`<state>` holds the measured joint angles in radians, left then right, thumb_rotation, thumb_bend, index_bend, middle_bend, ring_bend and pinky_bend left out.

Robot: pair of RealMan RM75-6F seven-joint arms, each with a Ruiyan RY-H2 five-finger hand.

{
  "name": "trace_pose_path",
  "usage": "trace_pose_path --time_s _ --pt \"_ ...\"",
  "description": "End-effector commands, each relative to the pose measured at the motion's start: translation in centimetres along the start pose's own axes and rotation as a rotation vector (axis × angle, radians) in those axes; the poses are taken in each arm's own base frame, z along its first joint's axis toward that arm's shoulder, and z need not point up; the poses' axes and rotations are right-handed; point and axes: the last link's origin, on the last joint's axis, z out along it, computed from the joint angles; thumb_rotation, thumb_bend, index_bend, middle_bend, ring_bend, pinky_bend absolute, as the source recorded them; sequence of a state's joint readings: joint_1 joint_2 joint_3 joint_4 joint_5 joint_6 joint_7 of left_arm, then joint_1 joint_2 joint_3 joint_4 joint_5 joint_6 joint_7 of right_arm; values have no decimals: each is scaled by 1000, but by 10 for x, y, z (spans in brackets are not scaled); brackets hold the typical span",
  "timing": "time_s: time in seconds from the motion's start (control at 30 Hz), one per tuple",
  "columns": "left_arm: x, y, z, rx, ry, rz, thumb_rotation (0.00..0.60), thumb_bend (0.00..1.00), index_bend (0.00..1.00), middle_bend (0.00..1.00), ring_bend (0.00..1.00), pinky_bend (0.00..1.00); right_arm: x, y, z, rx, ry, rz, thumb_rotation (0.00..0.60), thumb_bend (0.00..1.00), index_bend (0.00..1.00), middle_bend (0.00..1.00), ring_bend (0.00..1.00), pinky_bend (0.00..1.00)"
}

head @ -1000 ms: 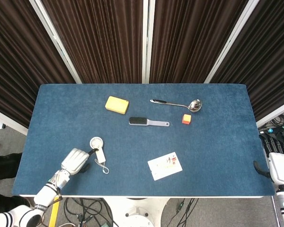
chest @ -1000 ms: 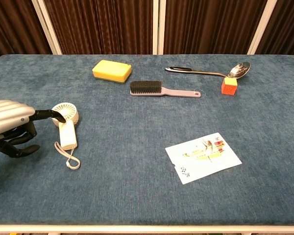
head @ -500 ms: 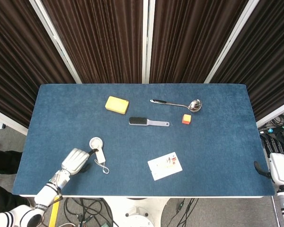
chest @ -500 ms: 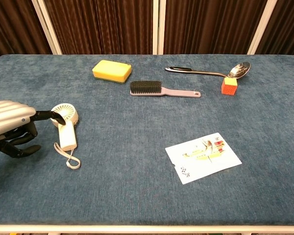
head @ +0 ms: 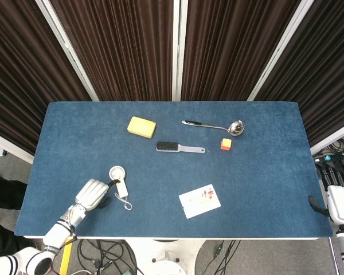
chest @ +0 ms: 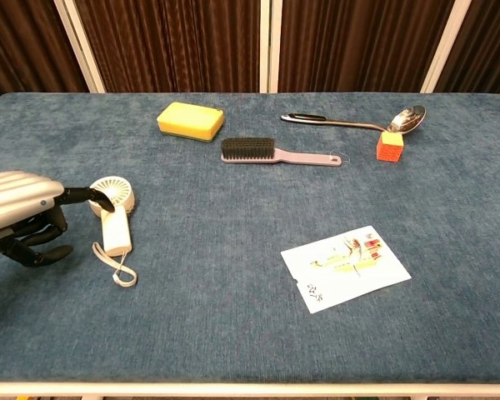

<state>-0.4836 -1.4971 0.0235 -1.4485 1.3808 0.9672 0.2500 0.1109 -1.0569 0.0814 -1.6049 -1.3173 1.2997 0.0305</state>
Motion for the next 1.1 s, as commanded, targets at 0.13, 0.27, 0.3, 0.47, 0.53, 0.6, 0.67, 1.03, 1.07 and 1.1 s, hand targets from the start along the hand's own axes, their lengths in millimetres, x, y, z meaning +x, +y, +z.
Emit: trace_pose_path --time_s 0.13,0.27,0.3,0.47,0.53,0.6,0.67,1.03,1.07,1.1 --pt "-2 -1 0 5 -18 -2 600 424 358 863 833 854 0 0 0 0 -1 0 600 279 0 0 0 0" --pt "5 1 -1 -1 12 -3 600 424 349 863 833 853 1 -1 1 0 3 2 600 279 0 0 0 0" --pt "8 1 -2 -5 24 -5 600 424 342 863 833 853 1 -1 1 0 3 3 600 279 0 0 0 0" --pt "28 5 -12 -25 105 -10 600 424 310 862 833 853 1 0 0 -2 1 12 600 279 0 0 0 0" --pt "36 5 -17 -23 139 -12 600 423 298 862 833 852 1 0 0 -2 0 18 600 279 0 0 0 0" --pt "42 4 -23 -15 167 -10 600 423 297 862 833 852 1 0 0 -1 1 23 600 279 0 0 0 0" --pt "48 0 -30 2 207 -10 600 423 297 862 833 852 1 -1 0 2 4 29 600 280 0 0 0 0" --pt "49 -61 -77 207 382 -58 600 247 212 240 152 392 -1 -4 1 15 9 25 600 280 0 0 0 0" --pt "49 -65 -80 219 393 -67 600 212 207 207 109 327 -1 -3 1 15 9 22 600 279 0 0 0 0" --pt "48 -69 -83 231 401 -75 600 186 206 193 86 289 -1 -3 1 14 10 21 600 280 0 0 0 0"
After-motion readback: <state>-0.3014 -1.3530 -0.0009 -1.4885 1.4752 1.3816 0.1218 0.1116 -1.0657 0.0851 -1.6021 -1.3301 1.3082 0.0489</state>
